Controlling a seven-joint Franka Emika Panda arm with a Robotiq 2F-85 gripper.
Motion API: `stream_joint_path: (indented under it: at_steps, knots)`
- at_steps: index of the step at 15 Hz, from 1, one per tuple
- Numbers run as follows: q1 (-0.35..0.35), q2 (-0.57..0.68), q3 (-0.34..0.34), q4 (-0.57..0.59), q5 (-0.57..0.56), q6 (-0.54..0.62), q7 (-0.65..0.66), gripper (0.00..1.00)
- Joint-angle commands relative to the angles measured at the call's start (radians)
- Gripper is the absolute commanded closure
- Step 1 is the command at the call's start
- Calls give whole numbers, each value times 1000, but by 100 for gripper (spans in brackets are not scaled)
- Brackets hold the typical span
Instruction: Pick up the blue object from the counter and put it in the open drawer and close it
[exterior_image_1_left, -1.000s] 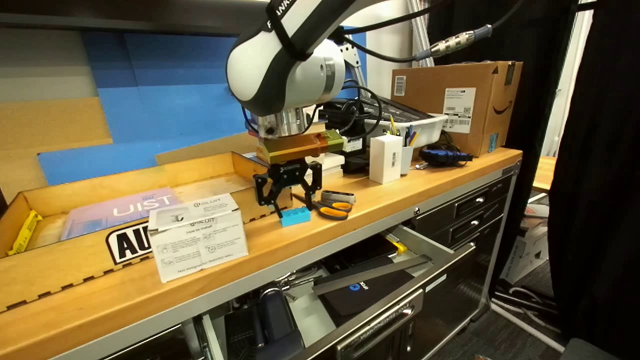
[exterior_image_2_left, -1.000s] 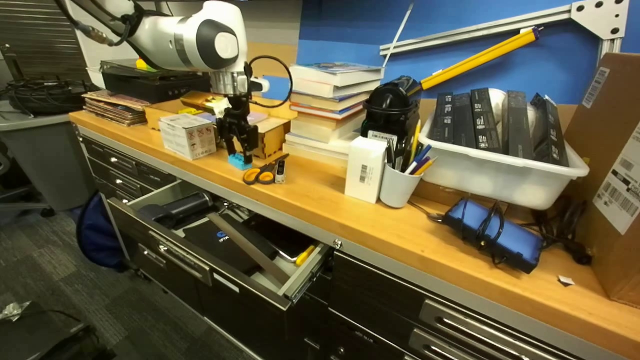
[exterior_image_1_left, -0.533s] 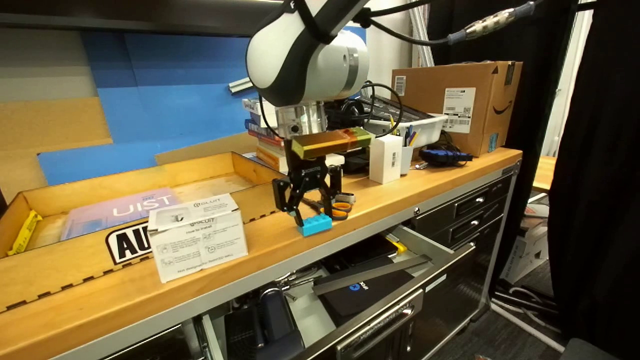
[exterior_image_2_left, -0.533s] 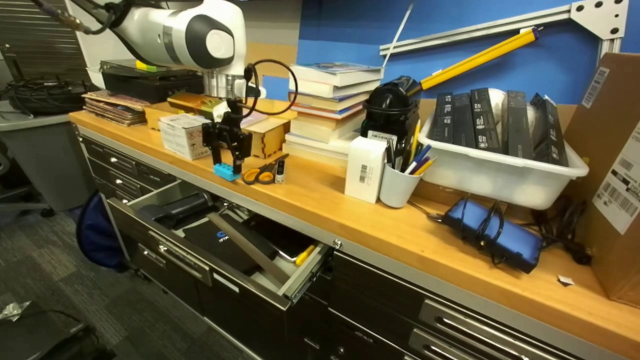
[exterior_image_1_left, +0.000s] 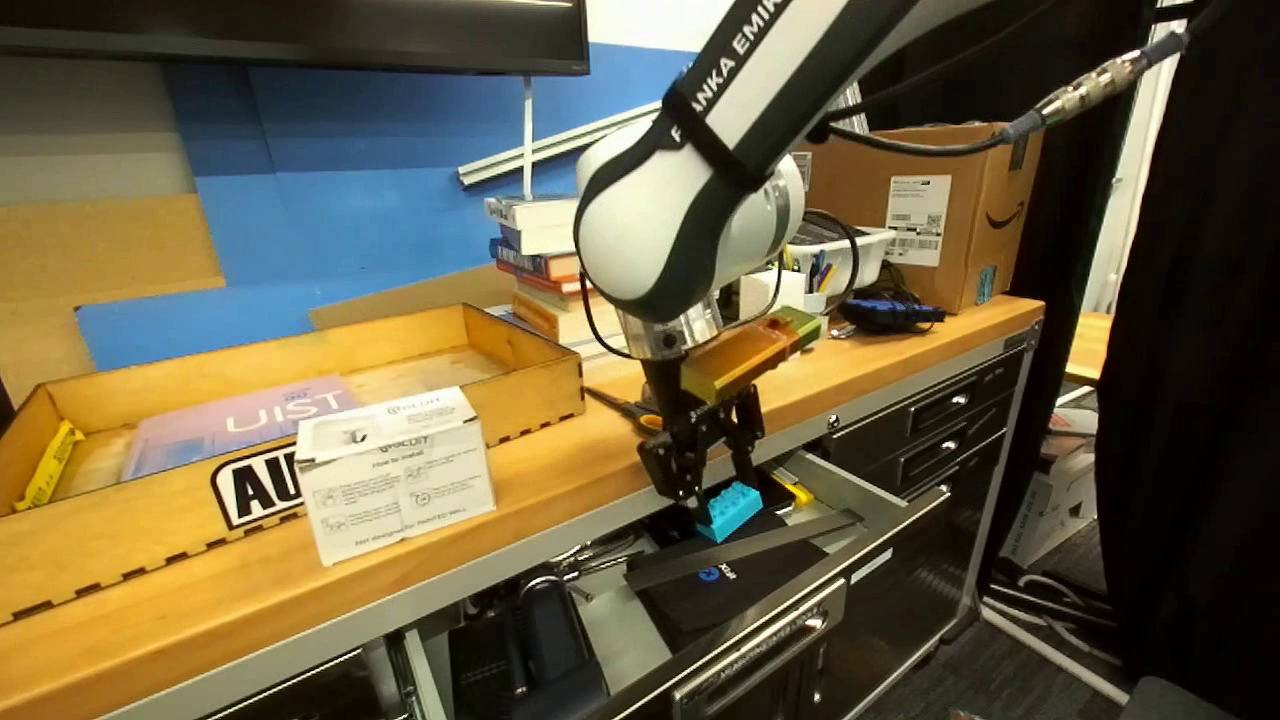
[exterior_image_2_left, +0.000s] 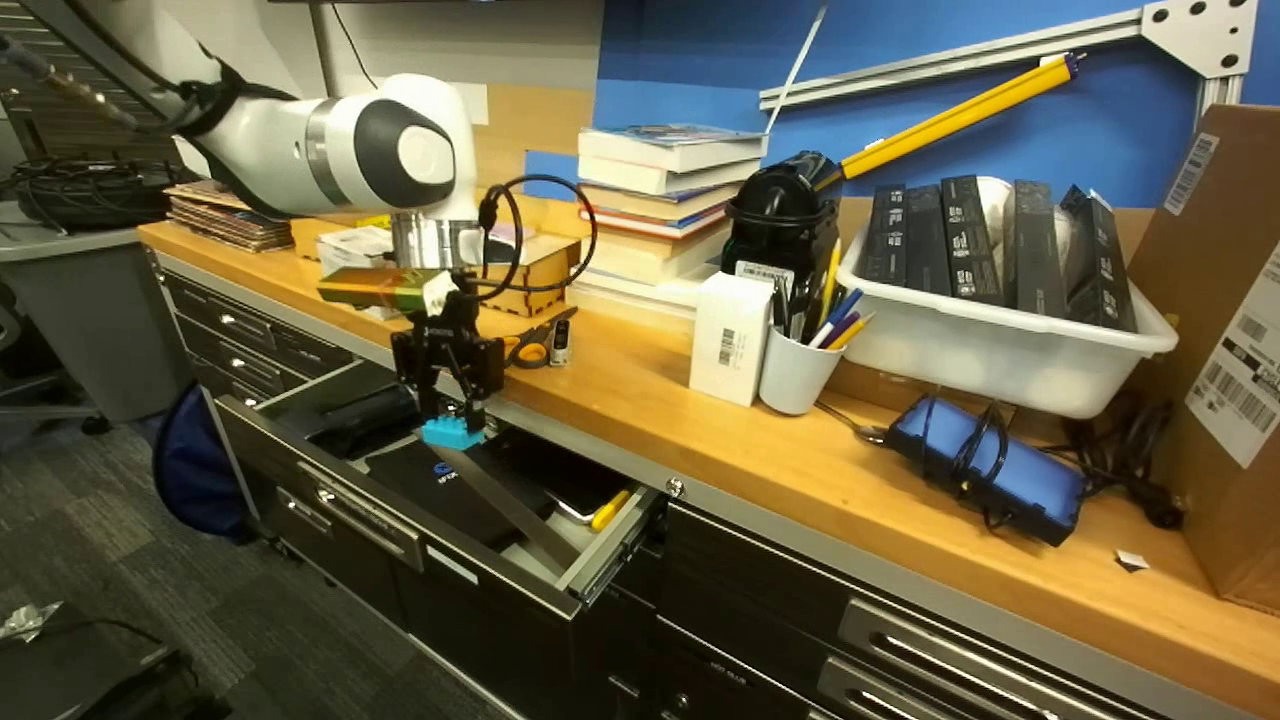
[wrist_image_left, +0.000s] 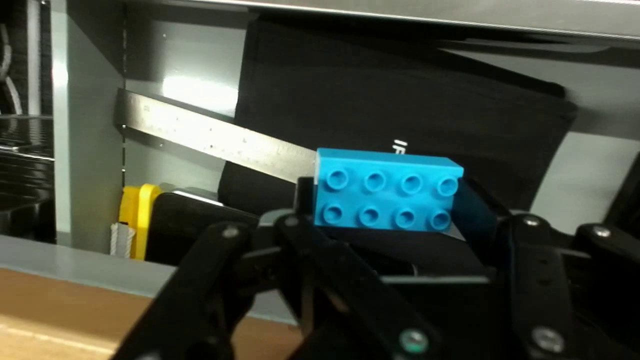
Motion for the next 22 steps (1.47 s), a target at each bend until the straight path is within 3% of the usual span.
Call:
stream_joint_path:
  at_steps: [1, 2, 3, 5, 10, 15, 18, 22]
  knots:
    - [-21, 43, -12, -23, -46, 115, 6, 54]
    - [-24, 50, -14, -27, -42, 145, 2, 54]
    - [-28, 44, -14, -38, -30, 168, -11, 7]
    - [-38, 0, -4, -84, 4, 194, -54, 1]
    - [-65, -211, -8, -323, 32, 173, -189, 0]
    - [-97, -292, -31, -453, 148, 133, -326, 0]
    - [-120, -256, -52, -454, 131, 134, -276, 0]
    - [-137, -137, -67, -387, 183, 250, -236, 0]
